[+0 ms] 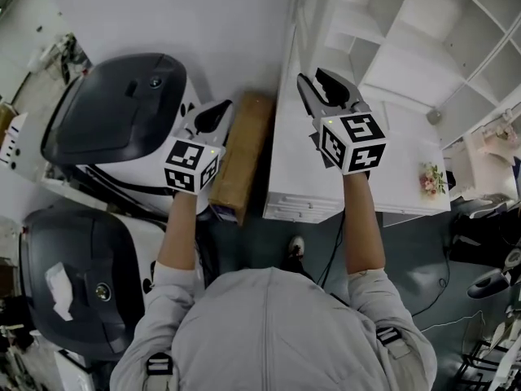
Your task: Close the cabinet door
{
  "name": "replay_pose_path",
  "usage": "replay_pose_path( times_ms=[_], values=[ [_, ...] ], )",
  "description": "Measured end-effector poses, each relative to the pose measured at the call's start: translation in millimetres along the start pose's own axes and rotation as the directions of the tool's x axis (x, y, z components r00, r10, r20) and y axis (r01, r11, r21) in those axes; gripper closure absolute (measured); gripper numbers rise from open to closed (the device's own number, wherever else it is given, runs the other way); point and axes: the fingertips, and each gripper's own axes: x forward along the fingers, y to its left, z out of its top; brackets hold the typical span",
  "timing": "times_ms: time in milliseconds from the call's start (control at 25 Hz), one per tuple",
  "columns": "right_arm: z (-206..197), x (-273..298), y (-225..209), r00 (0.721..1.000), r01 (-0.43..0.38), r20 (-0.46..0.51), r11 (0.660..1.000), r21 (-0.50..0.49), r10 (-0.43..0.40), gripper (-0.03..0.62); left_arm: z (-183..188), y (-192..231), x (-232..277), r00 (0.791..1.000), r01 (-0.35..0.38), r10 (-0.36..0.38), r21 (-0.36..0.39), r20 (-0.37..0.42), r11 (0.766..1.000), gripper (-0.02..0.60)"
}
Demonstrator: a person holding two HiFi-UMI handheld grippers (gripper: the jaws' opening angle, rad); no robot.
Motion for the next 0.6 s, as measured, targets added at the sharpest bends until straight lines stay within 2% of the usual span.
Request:
replay_pose_path(
  times_ms=[160, 600],
  values=[
    [-4.0, -12.7, -14.3, 1.000, 0.005, -0.007, 1.000, 0.021, -0.005, 0.485, -1.7, -11.0, 16.2, 1.000, 0.030, -0.030, -0.001, -0.004, 1.000, 0.563],
    [-12.8, -38.2, -60.9, 0.999, -0.027, -0.046, 1.000, -0.014, 0.026, 0.497, 15.4, -28.6, 67.7, 0.998, 0.054, -0.054, -0.002, 0.017, 0.999, 0.563]
  ],
)
